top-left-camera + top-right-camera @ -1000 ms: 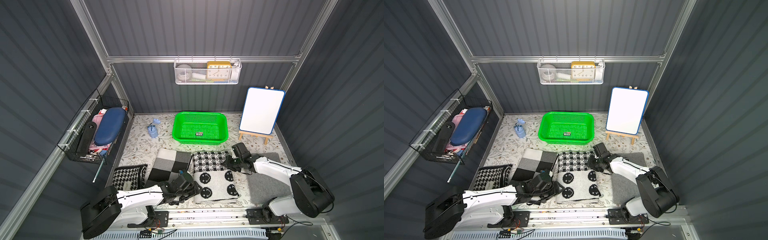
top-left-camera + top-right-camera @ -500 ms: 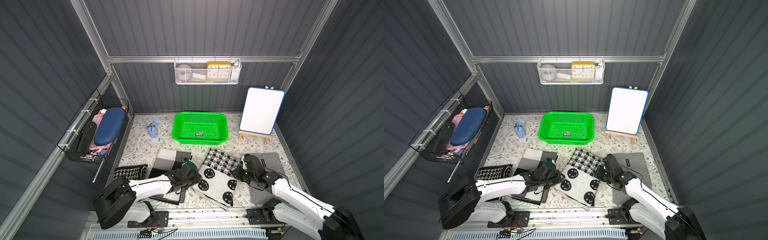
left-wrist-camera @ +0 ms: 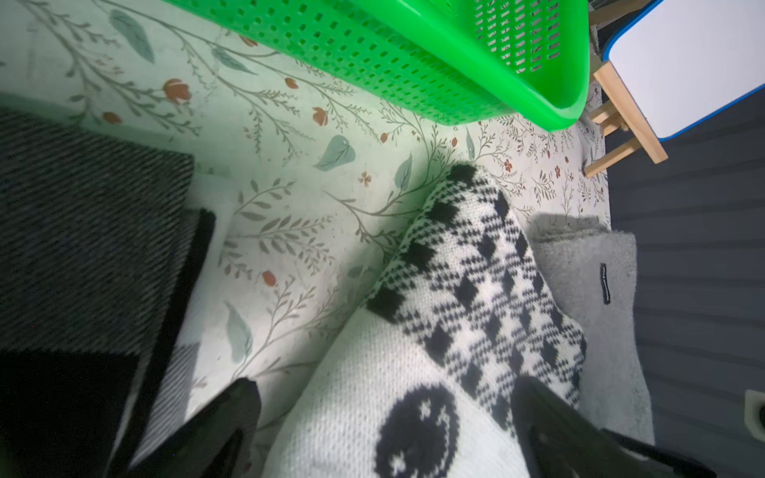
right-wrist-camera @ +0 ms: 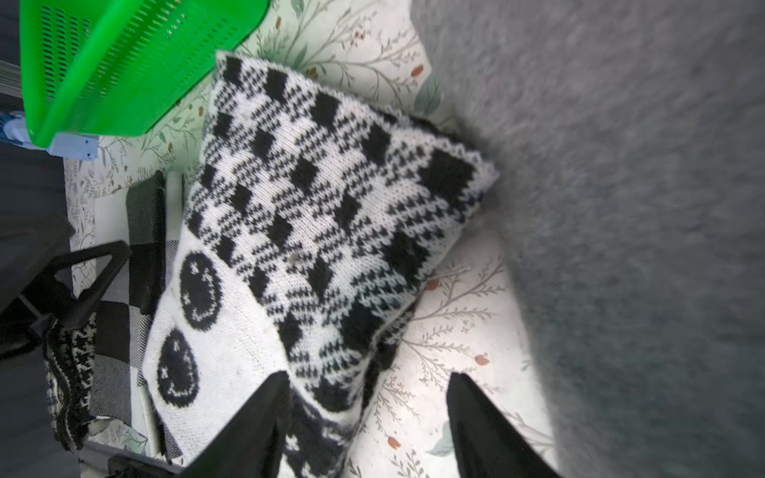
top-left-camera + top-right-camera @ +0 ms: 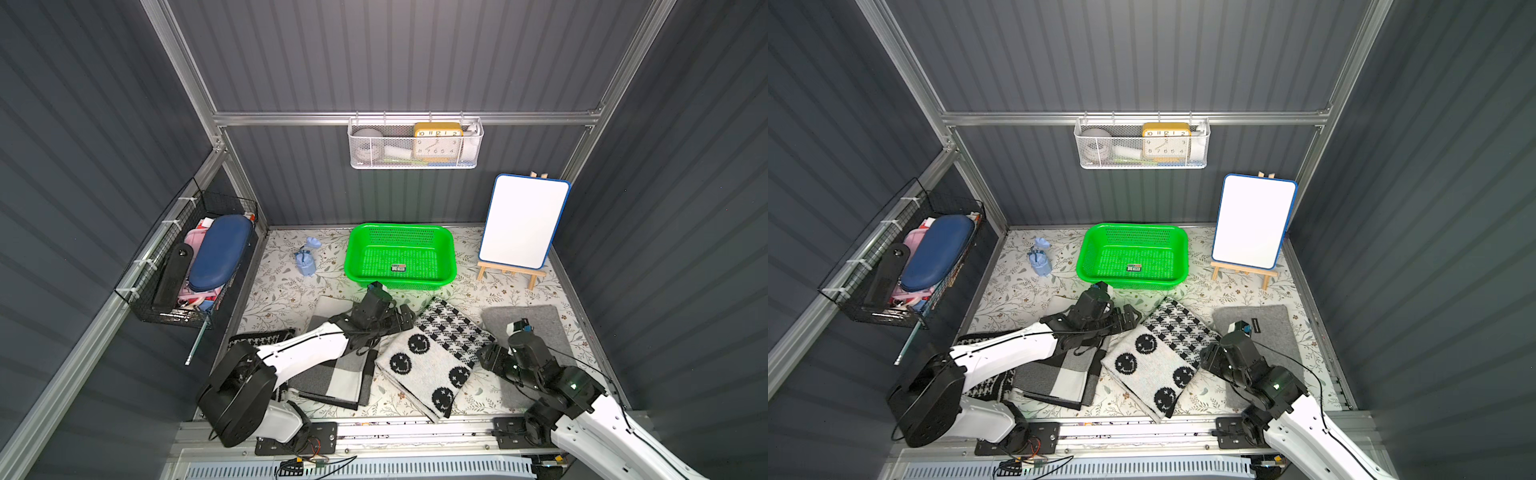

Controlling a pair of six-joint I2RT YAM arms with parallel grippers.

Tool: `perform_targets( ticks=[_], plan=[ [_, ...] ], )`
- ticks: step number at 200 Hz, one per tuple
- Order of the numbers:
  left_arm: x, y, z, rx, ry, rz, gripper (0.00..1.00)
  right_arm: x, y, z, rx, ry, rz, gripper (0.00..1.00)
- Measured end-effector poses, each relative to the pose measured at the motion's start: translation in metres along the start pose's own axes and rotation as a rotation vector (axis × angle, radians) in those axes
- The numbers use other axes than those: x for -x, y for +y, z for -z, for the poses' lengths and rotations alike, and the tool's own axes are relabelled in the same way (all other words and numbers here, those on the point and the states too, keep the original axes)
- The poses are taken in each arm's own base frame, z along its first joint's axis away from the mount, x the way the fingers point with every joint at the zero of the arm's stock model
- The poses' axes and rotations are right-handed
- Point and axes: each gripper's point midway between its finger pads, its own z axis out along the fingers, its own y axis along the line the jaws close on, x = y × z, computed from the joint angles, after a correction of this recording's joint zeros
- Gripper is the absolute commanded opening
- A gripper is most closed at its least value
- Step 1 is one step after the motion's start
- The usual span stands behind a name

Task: Put the folded scarf in the basket
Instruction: Adjust the scarf at the center of the board.

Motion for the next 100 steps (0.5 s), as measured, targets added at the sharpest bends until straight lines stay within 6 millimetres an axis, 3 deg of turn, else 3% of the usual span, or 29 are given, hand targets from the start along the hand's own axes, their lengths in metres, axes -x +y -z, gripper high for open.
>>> perform_targets(
  ticks=[36, 100],
  plan=[
    [-0.016, 0.001, 0.040, -0.080, -0.008, 0.039, 0.99, 0.015, 0.011, -0.005, -0.042, -0.018, 0.055, 0.62],
    [-0.078, 0.018, 0.075, -0.178, 0.113, 0.185, 0.99, 0.049, 0.051, -0.047, -0.113, 0.023, 0.170, 0.54]
  ],
)
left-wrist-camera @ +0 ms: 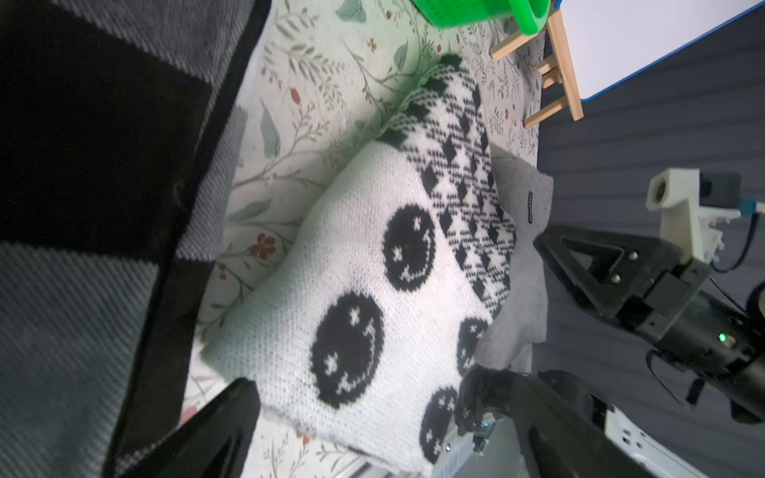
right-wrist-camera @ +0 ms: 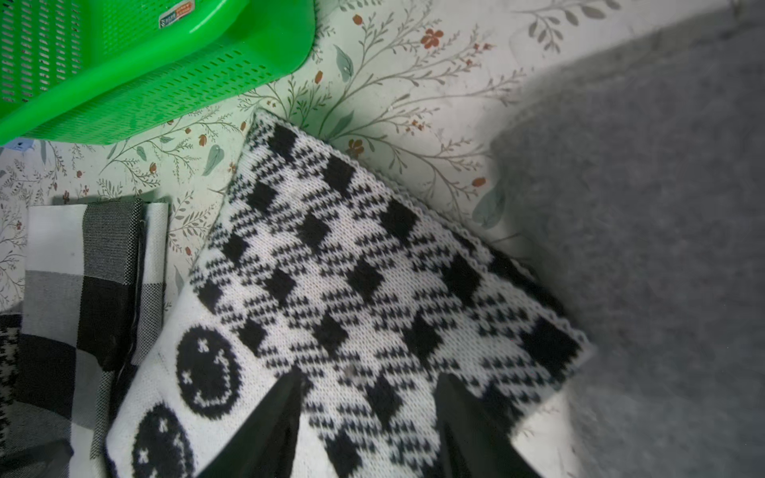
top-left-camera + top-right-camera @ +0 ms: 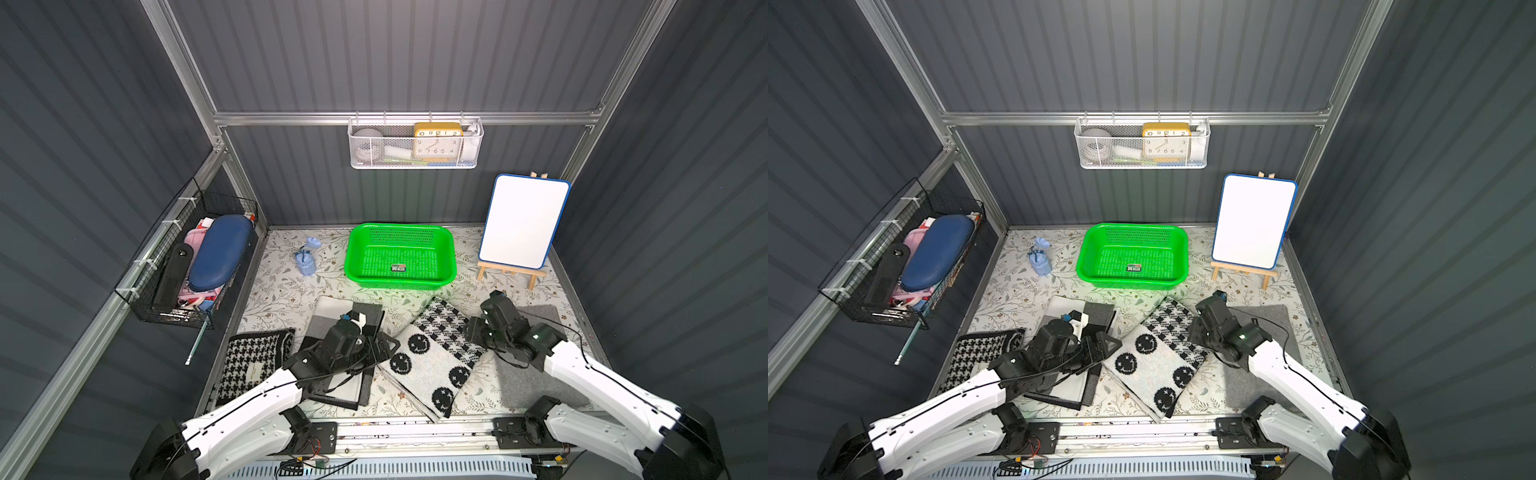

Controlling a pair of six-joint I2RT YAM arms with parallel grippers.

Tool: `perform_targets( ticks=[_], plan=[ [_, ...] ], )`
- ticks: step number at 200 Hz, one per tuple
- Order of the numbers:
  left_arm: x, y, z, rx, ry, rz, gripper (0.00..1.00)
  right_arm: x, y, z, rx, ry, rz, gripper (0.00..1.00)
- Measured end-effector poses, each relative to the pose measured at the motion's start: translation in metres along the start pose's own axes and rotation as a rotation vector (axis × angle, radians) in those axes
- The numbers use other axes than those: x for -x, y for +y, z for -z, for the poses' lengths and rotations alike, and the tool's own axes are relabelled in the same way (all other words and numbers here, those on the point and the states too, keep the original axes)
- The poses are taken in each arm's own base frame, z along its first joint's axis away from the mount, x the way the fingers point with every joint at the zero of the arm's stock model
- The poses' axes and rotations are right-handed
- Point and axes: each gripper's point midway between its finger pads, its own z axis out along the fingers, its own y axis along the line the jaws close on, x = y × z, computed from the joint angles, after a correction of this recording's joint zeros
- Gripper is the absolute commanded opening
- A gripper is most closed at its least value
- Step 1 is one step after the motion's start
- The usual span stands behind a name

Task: Put the folded scarf in the basket
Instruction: Adjust the scarf at the center of the board.

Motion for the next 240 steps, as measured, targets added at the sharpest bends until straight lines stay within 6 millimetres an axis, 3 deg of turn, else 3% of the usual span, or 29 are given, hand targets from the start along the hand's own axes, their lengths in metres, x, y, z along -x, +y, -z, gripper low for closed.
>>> perform_targets(
  ticks=[23, 50, 76, 153, 169, 206, 240],
  plan=[
    [-0.027, 0.013, 0.002, -0.017, 0.061, 0.038, 0.99, 0.008, 0.004, -0.019, -0.011, 0.021, 0.006, 0.53],
    [-0.057, 0.035, -0.007, 0.024, 0.157, 0.081, 0.96, 0.004, 0.000, -0.036, -0.038, 0.072, 0.009, 0.51],
    [-0.070, 0.039, -0.017, 0.037, 0.204, 0.098, 0.94, -0.005, -0.004, -0.047, -0.062, 0.118, 0.011, 0.50],
    [-0.074, 0.025, -0.055, 0.011, 0.244, 0.102, 0.82, -0.027, -0.012, -0.054, -0.061, 0.185, -0.015, 0.50],
    [-0.071, 0.024, -0.062, 0.022, 0.234, 0.105, 0.74, -0.032, -0.015, -0.056, -0.061, 0.194, -0.023, 0.50],
    [-0.063, 0.020, -0.075, 0.052, 0.213, 0.117, 0.72, -0.037, -0.017, -0.055, -0.041, 0.185, -0.048, 0.49],
    [-0.046, 0.011, -0.101, 0.111, 0.180, 0.085, 0.56, -0.042, -0.021, -0.055, -0.027, 0.173, -0.081, 0.48]
  ],
)
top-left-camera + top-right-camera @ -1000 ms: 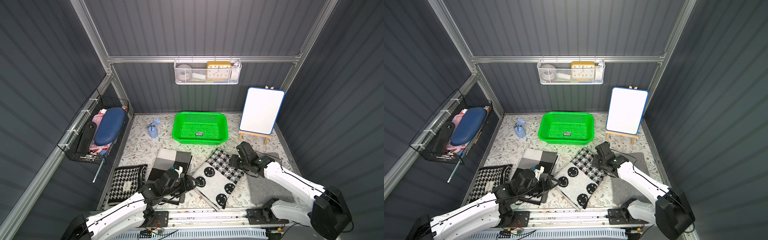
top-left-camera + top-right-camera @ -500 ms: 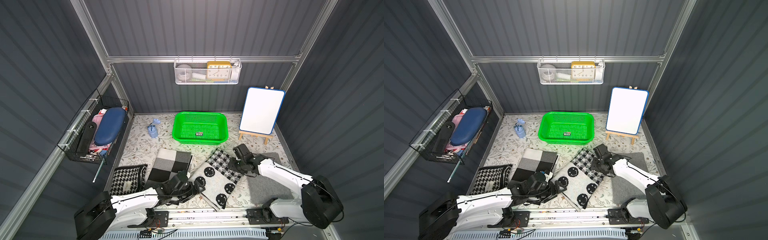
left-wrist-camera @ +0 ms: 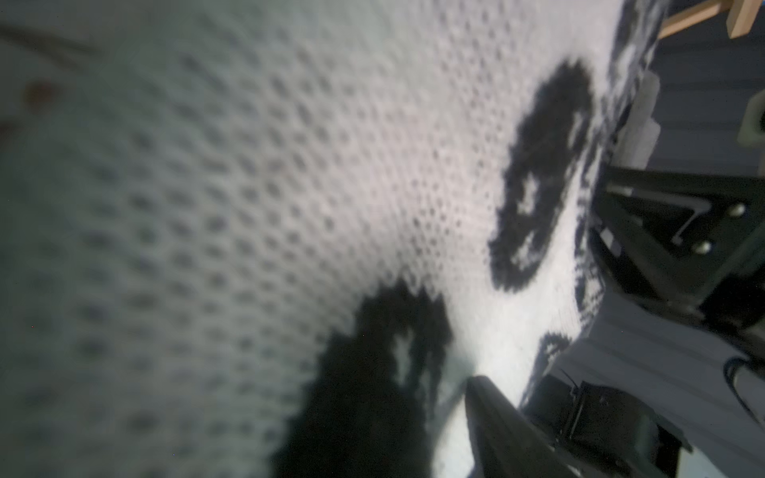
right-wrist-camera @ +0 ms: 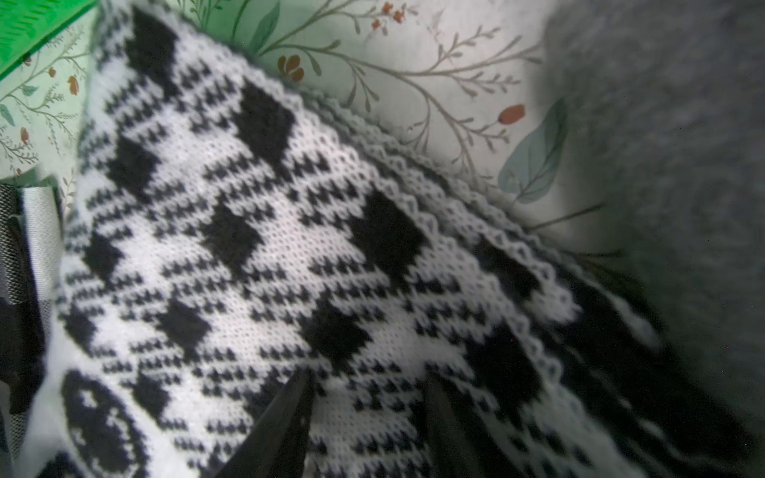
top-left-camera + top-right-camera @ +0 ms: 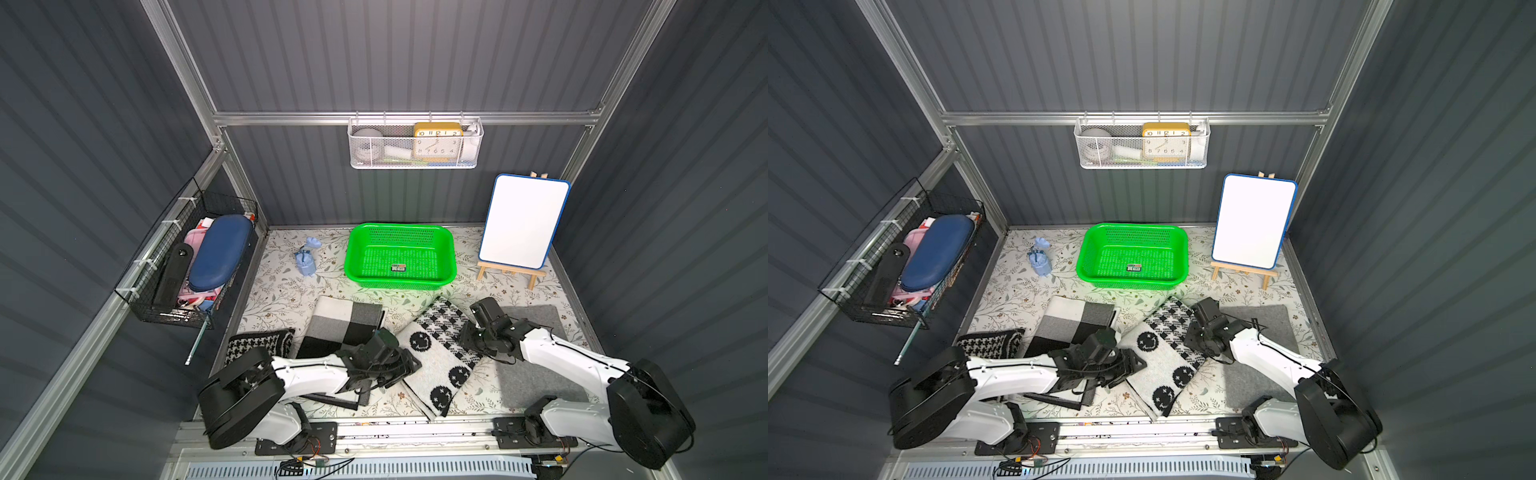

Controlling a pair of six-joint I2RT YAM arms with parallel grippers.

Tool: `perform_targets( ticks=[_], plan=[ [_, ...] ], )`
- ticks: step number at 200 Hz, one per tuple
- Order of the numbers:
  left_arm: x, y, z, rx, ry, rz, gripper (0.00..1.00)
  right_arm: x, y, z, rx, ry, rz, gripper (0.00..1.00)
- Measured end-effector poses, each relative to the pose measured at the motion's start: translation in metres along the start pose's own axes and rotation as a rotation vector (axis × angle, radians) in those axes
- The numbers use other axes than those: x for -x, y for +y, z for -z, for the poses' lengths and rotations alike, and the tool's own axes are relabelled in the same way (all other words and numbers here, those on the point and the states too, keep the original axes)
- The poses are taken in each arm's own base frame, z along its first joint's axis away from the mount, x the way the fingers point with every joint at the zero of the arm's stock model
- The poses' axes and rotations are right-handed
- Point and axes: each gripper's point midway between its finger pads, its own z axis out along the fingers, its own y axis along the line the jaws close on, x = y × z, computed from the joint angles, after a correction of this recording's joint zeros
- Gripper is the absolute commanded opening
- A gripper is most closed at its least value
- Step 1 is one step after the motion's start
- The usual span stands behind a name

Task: Put the folded scarf in the basket
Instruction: Adjust the scarf at the center of the board.

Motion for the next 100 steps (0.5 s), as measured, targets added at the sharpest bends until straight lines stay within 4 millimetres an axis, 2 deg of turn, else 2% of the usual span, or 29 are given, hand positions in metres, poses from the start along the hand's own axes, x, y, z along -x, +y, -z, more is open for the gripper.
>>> perform_targets(
  ticks=[23, 41, 70, 100],
  plan=[
    [0.011, 0.001, -0.003, 0.024, -0.030, -0.011, 0.55, -0.002, -0.001, 0.000, 0.012, -0.008, -0.020, 0.48],
    [0.028, 0.007, 0.002, 0.035, -0.067, -0.014, 0.57, -0.007, 0.002, 0.000, 0.028, -0.010, -0.025, 0.48],
    [0.064, 0.009, 0.015, 0.042, -0.149, -0.045, 0.67, -0.021, 0.011, -0.002, 0.051, 0.006, -0.017, 0.48],
    [0.101, -0.011, 0.025, 0.025, -0.219, -0.111, 0.81, -0.041, 0.020, 0.003, 0.081, 0.011, -0.008, 0.48]
  ],
)
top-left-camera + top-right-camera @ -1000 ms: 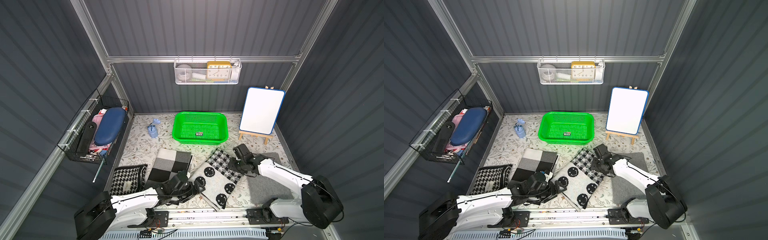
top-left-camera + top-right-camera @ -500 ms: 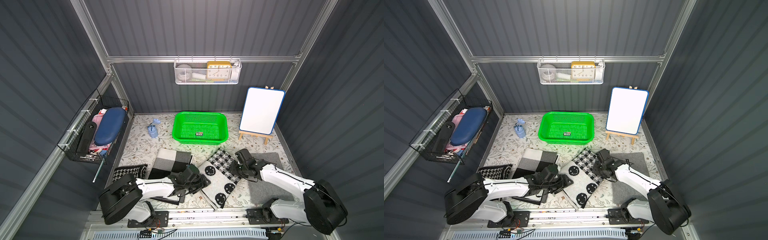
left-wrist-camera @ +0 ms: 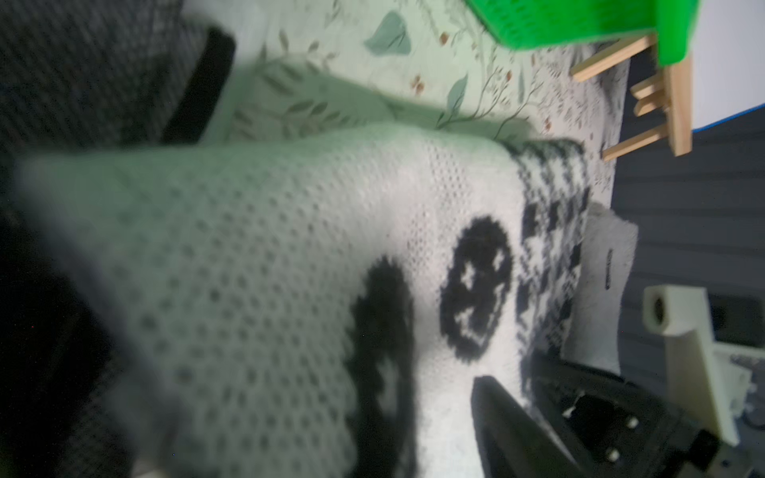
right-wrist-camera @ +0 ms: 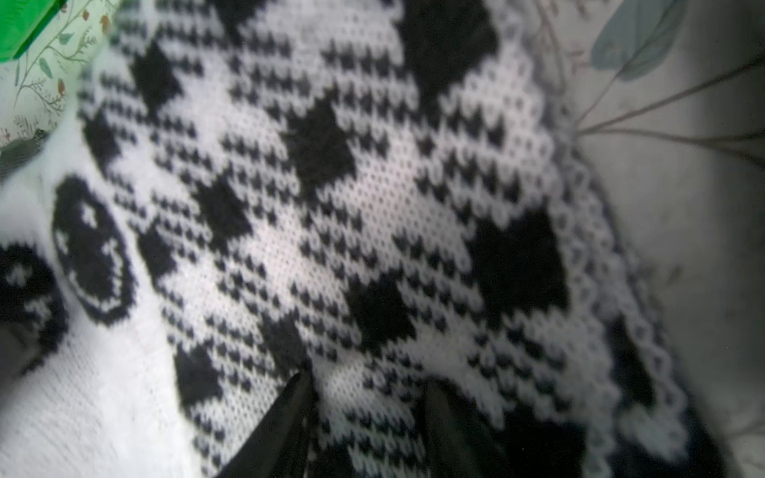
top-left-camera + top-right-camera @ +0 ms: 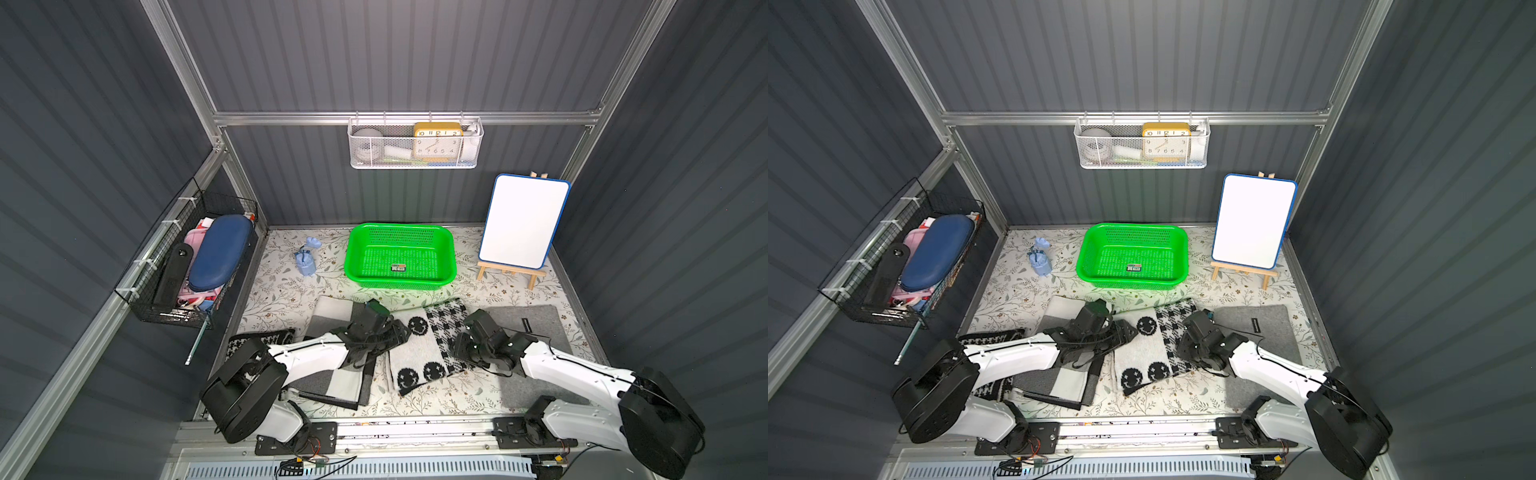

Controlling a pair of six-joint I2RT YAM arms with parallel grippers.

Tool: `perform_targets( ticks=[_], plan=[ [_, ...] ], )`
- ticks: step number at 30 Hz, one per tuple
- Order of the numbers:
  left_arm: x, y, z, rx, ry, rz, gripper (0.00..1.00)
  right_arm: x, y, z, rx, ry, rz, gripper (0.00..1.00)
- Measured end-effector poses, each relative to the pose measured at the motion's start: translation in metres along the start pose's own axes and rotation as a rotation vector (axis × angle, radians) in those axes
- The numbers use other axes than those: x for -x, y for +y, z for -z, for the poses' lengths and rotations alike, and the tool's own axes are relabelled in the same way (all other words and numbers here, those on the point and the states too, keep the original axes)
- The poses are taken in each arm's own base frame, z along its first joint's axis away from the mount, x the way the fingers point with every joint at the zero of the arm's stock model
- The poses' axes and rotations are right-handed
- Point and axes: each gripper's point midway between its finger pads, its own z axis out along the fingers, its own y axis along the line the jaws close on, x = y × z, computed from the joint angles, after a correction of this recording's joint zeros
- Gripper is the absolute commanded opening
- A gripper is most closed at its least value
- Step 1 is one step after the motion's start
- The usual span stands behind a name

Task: Put the folded scarf in the basket
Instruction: Adjust the scarf at the center of the board.

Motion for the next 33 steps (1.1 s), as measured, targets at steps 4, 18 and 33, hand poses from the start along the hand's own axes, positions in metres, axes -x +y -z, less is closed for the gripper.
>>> perform_targets(
  ticks=[4, 18, 33],
  plan=[
    [0.028, -0.004, -0.008, -0.013, -0.025, -0.031, 0.88, -0.019, 0.005, 0.012, 0.025, -0.003, 0.007, 0.49],
    [0.042, -0.009, -0.002, -0.024, -0.011, -0.109, 0.99, 0.020, -0.039, 0.067, -0.047, -0.249, -0.067, 0.71],
    [0.002, 0.024, 0.021, 0.003, 0.053, -0.094, 0.93, 0.034, -0.051, 0.038, -0.027, -0.143, -0.187, 0.71]
  ],
)
